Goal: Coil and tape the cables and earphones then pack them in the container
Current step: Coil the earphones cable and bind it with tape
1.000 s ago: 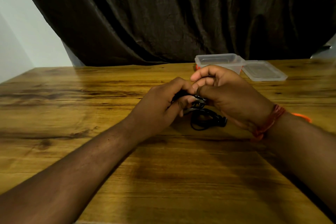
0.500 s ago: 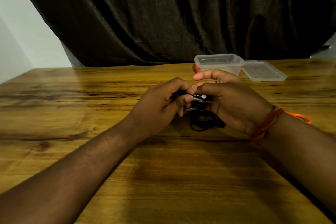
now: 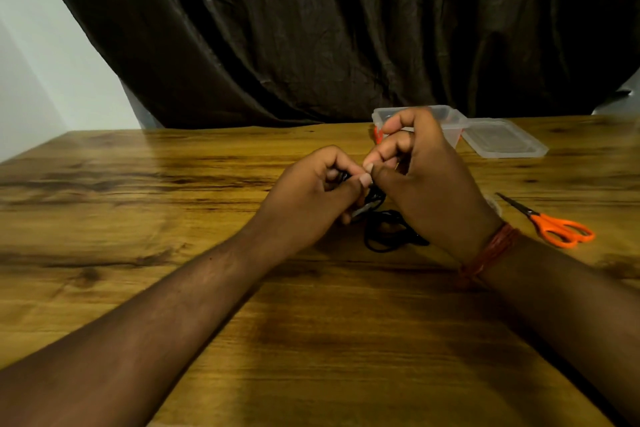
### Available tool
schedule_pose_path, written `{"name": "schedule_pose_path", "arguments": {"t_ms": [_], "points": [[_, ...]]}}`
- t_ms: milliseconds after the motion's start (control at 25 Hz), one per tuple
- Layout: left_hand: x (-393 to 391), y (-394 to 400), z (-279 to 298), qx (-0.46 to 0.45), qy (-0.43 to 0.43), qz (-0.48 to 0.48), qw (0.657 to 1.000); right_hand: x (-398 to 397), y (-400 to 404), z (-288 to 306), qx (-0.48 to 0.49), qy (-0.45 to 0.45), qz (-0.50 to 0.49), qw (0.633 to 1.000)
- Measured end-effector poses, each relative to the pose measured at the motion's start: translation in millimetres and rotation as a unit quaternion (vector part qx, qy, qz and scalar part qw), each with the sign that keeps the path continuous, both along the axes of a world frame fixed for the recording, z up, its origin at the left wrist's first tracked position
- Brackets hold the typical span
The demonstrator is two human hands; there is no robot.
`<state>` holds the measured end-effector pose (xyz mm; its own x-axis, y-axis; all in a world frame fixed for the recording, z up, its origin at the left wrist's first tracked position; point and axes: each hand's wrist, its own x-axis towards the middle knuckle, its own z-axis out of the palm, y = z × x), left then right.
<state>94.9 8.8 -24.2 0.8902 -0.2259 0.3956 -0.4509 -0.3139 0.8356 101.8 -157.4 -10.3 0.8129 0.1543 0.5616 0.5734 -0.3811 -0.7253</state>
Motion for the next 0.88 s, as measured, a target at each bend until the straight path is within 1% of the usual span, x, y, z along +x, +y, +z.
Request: {"name": "schedule_pose_path", "arguments": {"t_ms": [200, 320, 640, 880], "points": [[-0.7, -2.7, 0.6, -0.124, 0.085, -0.020, 0.988, 2.6, 2.5, -2.8, -0.023, -0.061, -0.006, 0.998], [-1.0, -3.3, 1.0, -0.169, 0.117, -0.025, 0.978, 3.0, 2.8, -3.3, -0.050, -0.097, -0.003, 0.994], [0.6, -0.8, -1.6, -0.226, 0.182, -0.029, 0.957, 4.3, -1.2, -0.8, -0.099, -0.124, 0.015, 0.987], [2.7, 0.1, -2.8, -0.245, 0.190, -0.029, 0.950, 1.5, -2.7, 4.8, -0.167, -0.154, 0.008, 0.974]]}}
